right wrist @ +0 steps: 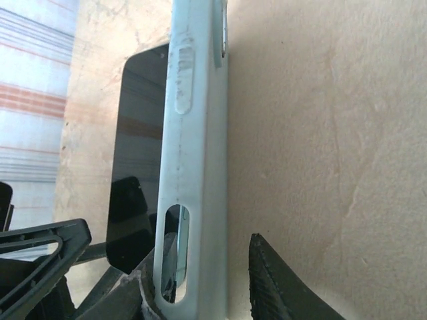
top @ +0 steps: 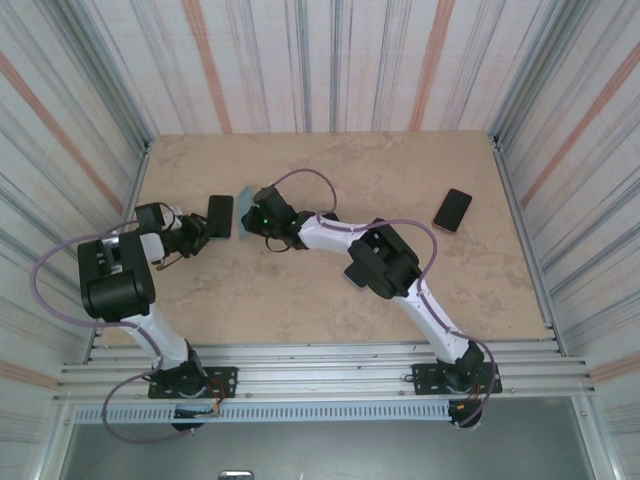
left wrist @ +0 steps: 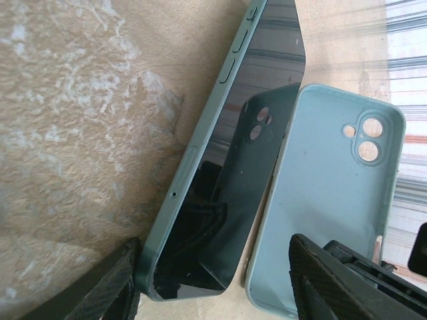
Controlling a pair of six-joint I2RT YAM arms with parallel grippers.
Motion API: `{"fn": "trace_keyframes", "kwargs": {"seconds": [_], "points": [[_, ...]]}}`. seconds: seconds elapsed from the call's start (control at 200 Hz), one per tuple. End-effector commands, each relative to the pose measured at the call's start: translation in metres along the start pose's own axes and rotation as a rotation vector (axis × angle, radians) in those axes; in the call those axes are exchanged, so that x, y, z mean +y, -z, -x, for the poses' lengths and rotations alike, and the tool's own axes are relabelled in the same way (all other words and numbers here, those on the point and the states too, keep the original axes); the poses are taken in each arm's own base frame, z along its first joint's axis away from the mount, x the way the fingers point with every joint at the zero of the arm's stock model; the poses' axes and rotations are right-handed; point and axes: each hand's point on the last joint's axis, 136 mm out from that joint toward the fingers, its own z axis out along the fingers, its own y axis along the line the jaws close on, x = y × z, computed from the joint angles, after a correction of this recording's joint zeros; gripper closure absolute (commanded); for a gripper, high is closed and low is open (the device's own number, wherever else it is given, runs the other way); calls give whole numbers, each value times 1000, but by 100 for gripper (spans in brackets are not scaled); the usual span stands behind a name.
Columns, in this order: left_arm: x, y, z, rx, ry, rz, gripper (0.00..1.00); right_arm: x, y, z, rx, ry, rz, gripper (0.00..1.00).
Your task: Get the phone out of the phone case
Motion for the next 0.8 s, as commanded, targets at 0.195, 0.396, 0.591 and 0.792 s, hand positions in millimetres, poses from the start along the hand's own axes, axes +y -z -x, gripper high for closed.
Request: {"fn": "trace_keyframes", "kwargs": {"seconds": [0.195,0.396,0.591,0.792], "points": [[24,10,-2,-3,15,131,36,-16,5,5,-6,152,-120,65],[18,15,2,-16,-3,136,34,-23,4,1,-1,198,-153,65],[9,17,6,-17,-6,110,33,-17,5,-1,4,203,-139,63],[-1,21,8,-19,-18,88,33,-7,5,-1,11,206,-95,66]]}}
